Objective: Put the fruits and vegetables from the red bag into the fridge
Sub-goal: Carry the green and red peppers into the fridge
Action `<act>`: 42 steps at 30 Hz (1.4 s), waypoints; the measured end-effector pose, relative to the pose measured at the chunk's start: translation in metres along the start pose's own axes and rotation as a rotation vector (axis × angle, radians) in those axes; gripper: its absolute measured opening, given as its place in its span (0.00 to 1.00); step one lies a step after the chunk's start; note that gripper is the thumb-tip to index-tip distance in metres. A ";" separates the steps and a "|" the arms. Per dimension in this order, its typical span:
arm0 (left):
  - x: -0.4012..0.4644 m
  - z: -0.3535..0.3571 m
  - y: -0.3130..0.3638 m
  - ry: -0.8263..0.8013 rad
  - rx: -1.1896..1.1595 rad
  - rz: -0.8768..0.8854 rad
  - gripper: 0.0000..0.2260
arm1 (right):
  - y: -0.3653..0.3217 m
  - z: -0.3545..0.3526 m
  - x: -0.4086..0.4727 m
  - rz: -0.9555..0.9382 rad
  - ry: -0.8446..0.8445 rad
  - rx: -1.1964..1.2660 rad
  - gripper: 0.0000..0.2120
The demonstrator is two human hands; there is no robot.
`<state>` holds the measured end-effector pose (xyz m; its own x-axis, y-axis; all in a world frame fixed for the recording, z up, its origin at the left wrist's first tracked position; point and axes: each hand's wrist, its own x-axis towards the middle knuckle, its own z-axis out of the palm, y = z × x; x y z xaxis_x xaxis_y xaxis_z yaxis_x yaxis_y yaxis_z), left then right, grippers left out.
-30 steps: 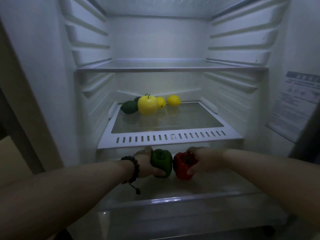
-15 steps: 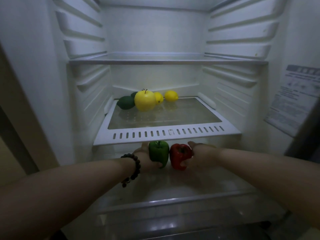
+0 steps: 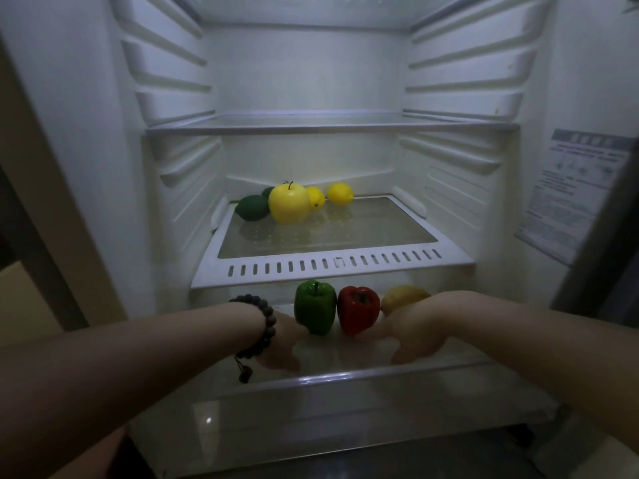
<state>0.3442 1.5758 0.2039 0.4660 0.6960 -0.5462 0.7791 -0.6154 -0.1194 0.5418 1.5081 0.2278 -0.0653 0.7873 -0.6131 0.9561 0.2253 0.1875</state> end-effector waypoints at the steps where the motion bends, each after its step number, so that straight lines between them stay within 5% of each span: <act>1: -0.004 0.000 0.001 -0.001 0.020 0.021 0.28 | -0.001 0.001 0.000 -0.004 -0.012 -0.008 0.32; 9: -0.001 -0.005 -0.005 0.031 0.179 0.058 0.32 | 0.003 -0.002 0.011 0.108 0.007 -0.039 0.39; 19: -0.044 -0.026 0.006 -0.009 -0.120 0.043 0.27 | -0.004 -0.014 -0.022 0.039 0.023 0.150 0.26; 27: -0.101 -0.049 0.048 0.346 -0.227 0.146 0.26 | -0.023 -0.001 -0.086 0.108 0.595 0.575 0.19; 32: -0.127 -0.026 0.100 0.759 -0.166 0.290 0.30 | -0.048 0.047 -0.141 0.248 0.976 0.430 0.21; 38: -0.153 0.015 0.173 0.842 -0.170 0.540 0.30 | -0.071 0.136 -0.219 0.582 1.167 0.356 0.33; 42: -0.172 0.035 0.235 0.868 -0.182 0.775 0.31 | -0.091 0.212 -0.280 0.851 1.243 0.329 0.26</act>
<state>0.4319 1.2985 0.2406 0.9160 0.2208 0.3350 0.1776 -0.9718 0.1549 0.5336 1.1457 0.2198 0.4845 0.6161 0.6210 0.8406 -0.5245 -0.1355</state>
